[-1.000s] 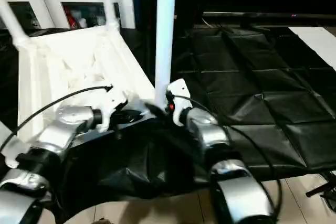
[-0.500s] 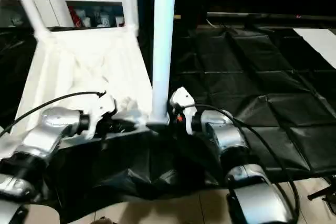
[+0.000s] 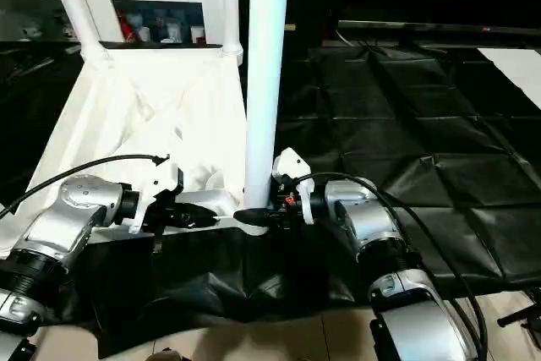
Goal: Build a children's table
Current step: Rotate leg to tighten
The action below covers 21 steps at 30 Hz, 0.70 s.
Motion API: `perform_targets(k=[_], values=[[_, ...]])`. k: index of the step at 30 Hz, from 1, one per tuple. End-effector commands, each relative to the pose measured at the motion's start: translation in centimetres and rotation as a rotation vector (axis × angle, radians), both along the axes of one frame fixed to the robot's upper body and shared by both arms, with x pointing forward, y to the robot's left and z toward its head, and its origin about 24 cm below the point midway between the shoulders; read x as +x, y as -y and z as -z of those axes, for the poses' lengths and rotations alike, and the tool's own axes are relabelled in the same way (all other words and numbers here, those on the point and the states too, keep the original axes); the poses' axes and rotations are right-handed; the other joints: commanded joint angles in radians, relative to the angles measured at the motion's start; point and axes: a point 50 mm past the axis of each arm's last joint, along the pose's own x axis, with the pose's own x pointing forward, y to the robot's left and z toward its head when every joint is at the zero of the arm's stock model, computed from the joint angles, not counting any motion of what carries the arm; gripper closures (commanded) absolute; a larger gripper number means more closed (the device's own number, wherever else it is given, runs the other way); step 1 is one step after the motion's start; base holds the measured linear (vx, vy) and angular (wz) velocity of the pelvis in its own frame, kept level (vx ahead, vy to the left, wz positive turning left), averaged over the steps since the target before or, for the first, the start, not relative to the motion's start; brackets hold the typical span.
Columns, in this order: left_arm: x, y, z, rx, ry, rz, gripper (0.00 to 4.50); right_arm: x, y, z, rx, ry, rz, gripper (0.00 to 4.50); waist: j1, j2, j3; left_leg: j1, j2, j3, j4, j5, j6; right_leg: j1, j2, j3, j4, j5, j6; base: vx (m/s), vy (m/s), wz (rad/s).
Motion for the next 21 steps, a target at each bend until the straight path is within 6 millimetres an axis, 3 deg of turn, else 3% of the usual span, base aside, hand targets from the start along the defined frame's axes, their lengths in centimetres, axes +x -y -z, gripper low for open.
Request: perform_targets(k=[1,3,6,7,11,14,15,17,18,21], values=[[1.8,2.0,-1.3,-0.074,0.09,-0.121,4.5,-0.4,-3.0,1.5,0.04,-0.061,0.087,1.9,-0.008,-0.007,-0.056,0.001,0.012,0.008,-0.067,-0.142,0.041,0.048,-0.071,0.042,-0.074,-0.161,-0.214,0.0,0.0,0.0],[2.2,2.4,-1.2,-0.069,0.104,-0.166,4.5,0.0,-3.6,1.9,0.047,-0.072,0.182,1.91,-0.015,-0.007,-0.056,0.004,0.011,0.004,-0.07,-0.173,0.012,0.048,-0.075,0.044,-0.082,-0.246,-0.19,0.0,0.0,0.0],[2.7,2.9,-1.0,-0.054,0.121,-0.235,4.5,0.3,-4.5,2.2,0.042,-0.077,0.284,1.91,-0.024,-0.006,-0.055,0.006,0.01,0.003,-0.071,-0.177,0.004,0.045,-0.072,0.045,-0.086,-0.253,-0.18,0.0,0.0,0.0],[3.1,3.1,-0.9,-0.042,0.133,-0.281,4.5,0.5,-5.1,2.3,0.034,-0.075,0.338,1.91,-0.025,-0.007,-0.057,0.002,0.008,0.002,-0.071,-0.175,0.006,0.05,-0.072,0.044,-0.084,-0.252,-0.179,0.0,0.0,0.0],[3.9,4.3,-0.9,-0.04,0.161,-0.389,4.5,0.9,-6.9,2.3,0.003,-0.047,0.433,1.91,-0.026,-0.004,-0.059,0.005,0.008,0.003,-0.069,-0.164,0.002,0.047,-0.071,0.045,-0.083,-0.22,-0.181,0.0,0.0,0.0],[4.0,4.9,-1.1,-0.043,0.179,-0.381,4.5,0.9,-7.4,2.1,0.001,-0.014,0.42,1.91,-0.024,-0.005,-0.063,-0.002,0.007,0.004,-0.067,-0.135,0.016,0.052,-0.07,0.044,-0.075,-0.141,-0.194,0.0,0.0,0.0],[4.0,5.1,-1.1,-0.043,0.184,-0.375,4.5,0.9,-7.5,2.0,0.002,-0.004,0.414,1.36,-0.024,-0.005,-0.063,-0.002,0.007,0.004,-0.067,-0.135,0.016,0.052,-0.07,0.044,-0.075,-0.141,-0.194,0.0,0.0,0.0],[3.5,5.7,-1.1,-0.05,0.196,-0.309,4.5,0.9,-7.3,1.8,0.037,-0.023,0.396,1.36,-0.023,-0.007,-0.063,-0.001,0.007,0.005,-0.065,-0.12,0.031,0.052,-0.069,0.044,-0.071,-0.101,-0.204,0.0,0.0,0.0],[3.4,5.8,-1.1,-0.053,0.2,-0.289,4.5,1.0,-7.1,1.8,0.038,-0.02,0.391,1.11,-0.024,-0.007,-0.062,-0.001,0.007,0.005,-0.066,-0.124,0.036,0.054,-0.069,0.044,-0.071,-0.098,-0.207,0.0,0.0,0.0],[3.1,5.8,-1.0,-0.056,0.192,-0.259,4.5,1.0,-6.2,1.7,0.002,0.035,0.353,0.89,-0.023,-0.007,-0.06,0.0,0.008,0.005,-0.067,-0.148,0.035,0.053,-0.072,0.044,-0.076,-0.138,-0.204,0.0,0.0,0.0]])
